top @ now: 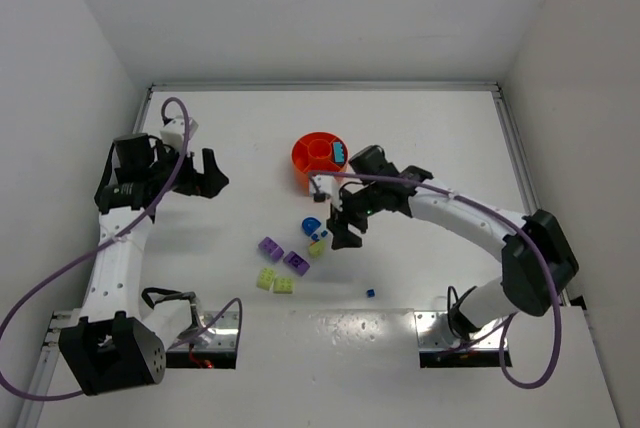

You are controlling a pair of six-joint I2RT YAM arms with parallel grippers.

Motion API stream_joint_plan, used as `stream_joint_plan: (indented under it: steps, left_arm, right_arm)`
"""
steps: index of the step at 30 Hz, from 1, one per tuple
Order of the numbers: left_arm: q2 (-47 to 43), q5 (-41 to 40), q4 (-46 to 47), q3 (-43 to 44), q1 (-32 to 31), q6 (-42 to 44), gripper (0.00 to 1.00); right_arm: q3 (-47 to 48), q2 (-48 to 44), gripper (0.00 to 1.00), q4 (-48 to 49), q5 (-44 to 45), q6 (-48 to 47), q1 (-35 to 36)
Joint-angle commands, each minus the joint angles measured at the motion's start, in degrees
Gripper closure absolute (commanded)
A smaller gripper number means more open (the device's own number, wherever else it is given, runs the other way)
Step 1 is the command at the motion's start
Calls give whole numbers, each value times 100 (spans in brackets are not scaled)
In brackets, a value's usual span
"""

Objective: Sort the legos into containers by color

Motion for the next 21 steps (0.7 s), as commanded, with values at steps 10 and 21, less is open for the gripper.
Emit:
stream_joint_plan:
  steps: [10,21]
  left_arm:
    - [120,-21,120,-24,86,-67,0]
    - [120,294,67,-76,86,91,0]
  right_arm:
    - [550,944,30,1300,1777,1264,771]
    - [313,1085,43,720,872,-796,999]
